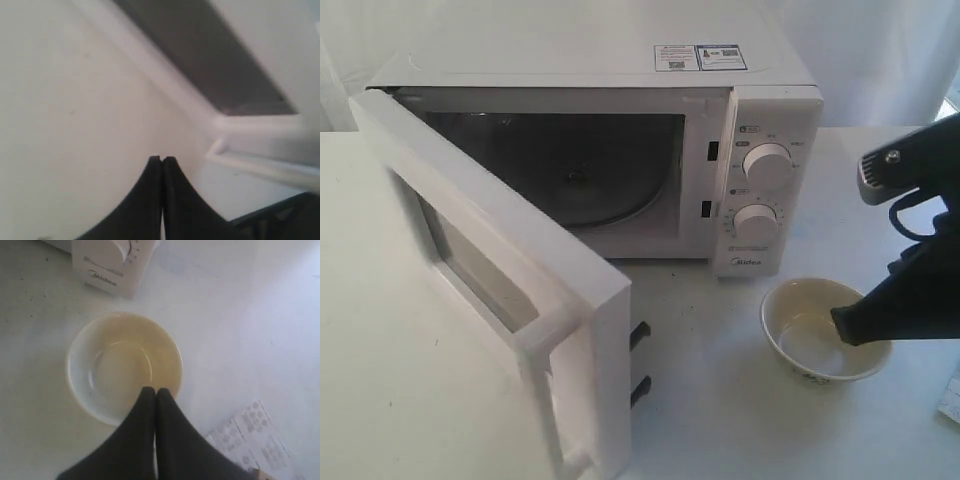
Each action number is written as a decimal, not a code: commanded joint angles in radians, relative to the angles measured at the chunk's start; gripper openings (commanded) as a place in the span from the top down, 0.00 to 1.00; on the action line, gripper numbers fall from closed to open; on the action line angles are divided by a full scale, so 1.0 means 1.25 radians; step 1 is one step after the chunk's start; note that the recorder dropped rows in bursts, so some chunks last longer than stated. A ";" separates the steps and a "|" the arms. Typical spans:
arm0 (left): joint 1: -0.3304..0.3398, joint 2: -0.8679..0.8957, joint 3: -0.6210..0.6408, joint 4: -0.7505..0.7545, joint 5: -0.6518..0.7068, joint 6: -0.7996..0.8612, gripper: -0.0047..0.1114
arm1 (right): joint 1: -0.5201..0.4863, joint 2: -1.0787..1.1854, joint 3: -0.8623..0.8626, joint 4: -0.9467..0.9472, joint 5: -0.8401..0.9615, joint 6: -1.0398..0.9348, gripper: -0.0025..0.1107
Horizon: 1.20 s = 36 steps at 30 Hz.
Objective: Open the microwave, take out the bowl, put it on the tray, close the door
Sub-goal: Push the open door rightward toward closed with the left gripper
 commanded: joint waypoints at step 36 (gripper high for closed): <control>-0.182 0.286 -0.150 -0.165 -0.089 0.347 0.96 | -0.001 0.015 -0.041 0.028 -0.317 -0.101 0.98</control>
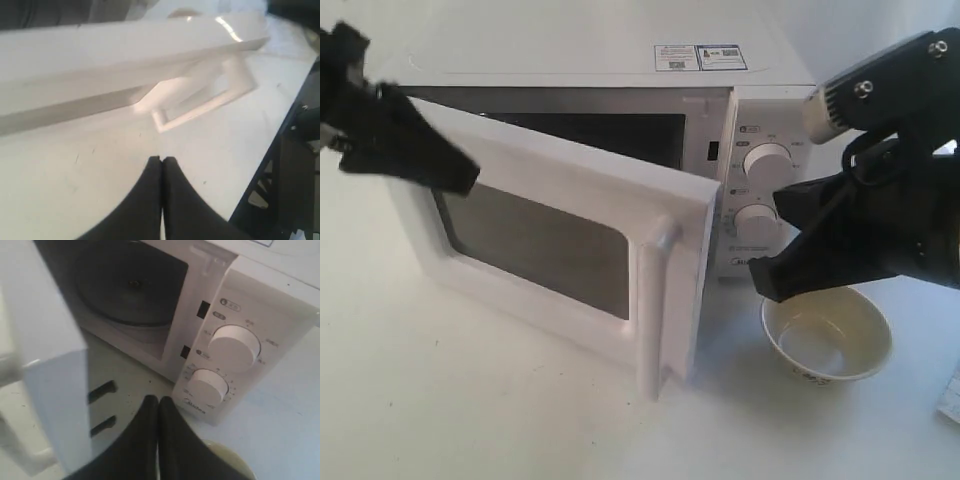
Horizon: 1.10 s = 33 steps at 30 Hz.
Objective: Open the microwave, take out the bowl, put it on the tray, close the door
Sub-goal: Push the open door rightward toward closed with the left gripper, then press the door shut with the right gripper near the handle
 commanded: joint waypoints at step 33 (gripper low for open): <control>-0.005 -0.109 0.053 0.041 -0.175 -0.076 0.96 | -0.001 0.405 -0.318 -0.016 -0.077 -0.091 0.98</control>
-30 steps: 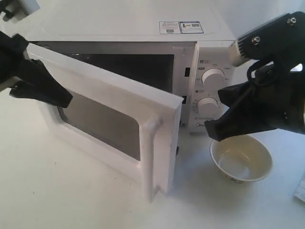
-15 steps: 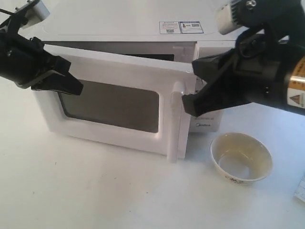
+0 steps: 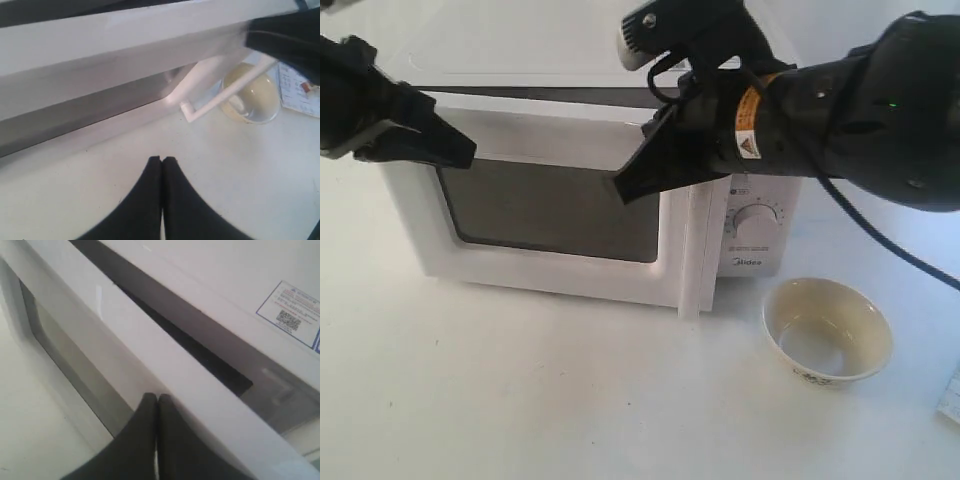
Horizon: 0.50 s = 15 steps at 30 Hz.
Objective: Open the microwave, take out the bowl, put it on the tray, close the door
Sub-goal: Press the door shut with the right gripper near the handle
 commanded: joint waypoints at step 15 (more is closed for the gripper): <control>-0.005 -0.515 0.213 0.309 0.061 -0.306 0.96 | -0.044 0.110 -0.113 -0.058 0.077 -0.018 0.98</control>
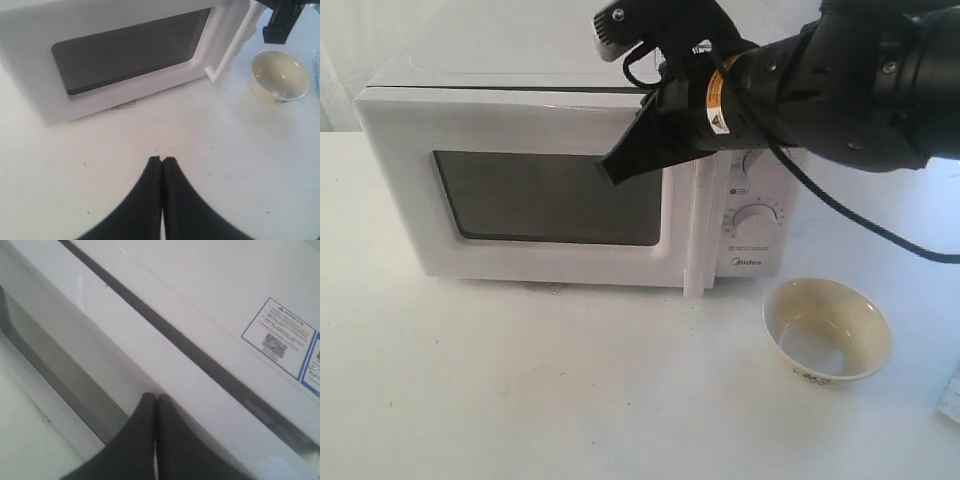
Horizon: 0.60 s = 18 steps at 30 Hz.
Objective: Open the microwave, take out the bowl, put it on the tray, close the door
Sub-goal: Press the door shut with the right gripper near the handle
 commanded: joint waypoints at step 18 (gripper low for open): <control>-0.005 -0.235 0.096 0.212 0.055 -0.195 0.96 | -0.035 -0.316 0.314 0.063 0.075 0.026 0.98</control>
